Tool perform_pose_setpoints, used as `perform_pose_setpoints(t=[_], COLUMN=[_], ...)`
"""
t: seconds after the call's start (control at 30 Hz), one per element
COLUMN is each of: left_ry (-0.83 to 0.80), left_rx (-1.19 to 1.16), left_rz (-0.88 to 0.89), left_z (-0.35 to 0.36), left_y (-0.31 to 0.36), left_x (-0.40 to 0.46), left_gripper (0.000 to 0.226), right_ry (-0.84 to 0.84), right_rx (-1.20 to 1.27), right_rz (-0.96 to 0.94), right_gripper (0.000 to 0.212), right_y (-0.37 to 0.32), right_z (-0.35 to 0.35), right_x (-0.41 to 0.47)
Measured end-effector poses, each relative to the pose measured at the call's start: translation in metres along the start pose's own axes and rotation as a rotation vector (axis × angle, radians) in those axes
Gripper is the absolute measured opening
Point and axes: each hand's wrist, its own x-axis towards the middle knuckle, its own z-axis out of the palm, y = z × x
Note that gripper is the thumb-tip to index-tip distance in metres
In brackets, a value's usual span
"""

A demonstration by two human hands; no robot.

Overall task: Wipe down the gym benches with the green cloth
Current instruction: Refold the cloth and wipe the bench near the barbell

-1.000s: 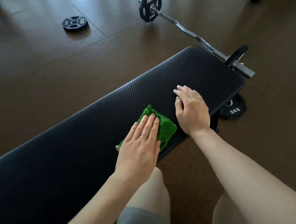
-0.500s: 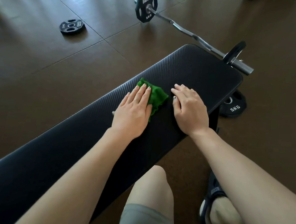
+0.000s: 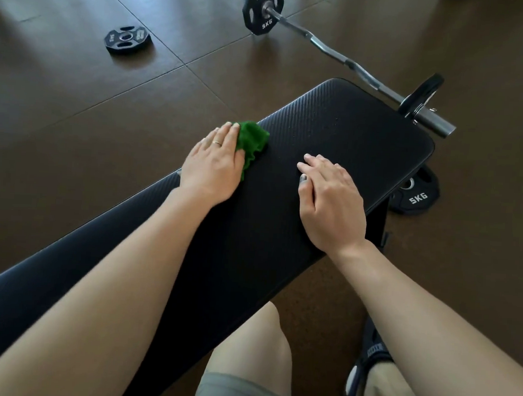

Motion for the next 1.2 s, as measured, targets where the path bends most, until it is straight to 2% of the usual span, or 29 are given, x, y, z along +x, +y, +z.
perform_pose_setpoints(t=[0.13, 0.37, 0.53, 0.7, 0.83, 0.87, 0.93, 1.0, 1.07, 1.1, 1.13, 1.2], left_ry=[-0.011, 0.051, 0.055, -0.015, 0.019, 0.027, 0.023, -0.012, -0.029, 0.041, 0.159, 0.346], left_rx=[0.016, 0.066, 0.055, 0.059, 0.065, 0.07, 0.085, -0.076, -0.53, -0.725, -0.795, -0.651], left_rz=[-0.053, 0.175, 0.25, 0.208, 0.276, 0.307, 0.339, 0.345, 0.249, 0.167, 0.092, -0.036], left_z=[-0.001, 0.022, 0.02, 0.019, 0.022, 0.024, 0.029, 0.029, 0.009, -0.004, -0.016, -0.033], left_y=[0.011, 0.05, 0.039, 0.052, 0.06, 0.062, 0.064, 0.066, 0.063, 0.055, 0.044, 0.017], left_x=[-0.003, -0.137, -0.103, -0.063, -0.122, -0.142, -0.164, -0.16, -0.147, -0.142, -0.139, -0.131], left_gripper=[0.059, 0.058, 0.06, 0.058, 0.06, 0.061, 0.061, 0.058, 0.052, 0.048, 0.044, 0.039], right_ry=[0.003, 0.005, 0.003, -0.036, -0.177, -0.182, -0.09, 0.014, 0.022, -0.008, -0.052, -0.163], right_rx=[-0.013, -0.03, -0.038, -0.035, 0.021, 0.075, 0.153, 0.17, 0.192, 0.184, 0.156, 0.045], right_rz=[-0.003, -0.014, -0.012, 0.035, 0.052, 0.08, 0.108, 0.075, 0.04, 0.043, 0.058, 0.095], right_gripper=[0.05, 0.053, 0.054, 0.059, 0.069, 0.069, 0.066, 0.057, 0.05, 0.049, 0.05, 0.055], right_y=[0.001, 0.002, 0.0, 0.0, -0.001, -0.004, -0.014, -0.028, -0.046, -0.057, -0.069, -0.091], right_z=[0.0, 0.0, 0.001, 0.0, -0.005, -0.01, -0.024, -0.038, -0.042, -0.042, -0.04, -0.033], right_x=[-0.002, -0.003, -0.001, -0.001, 0.0, 0.001, -0.004, -0.021, -0.044, -0.055, -0.064, -0.076])
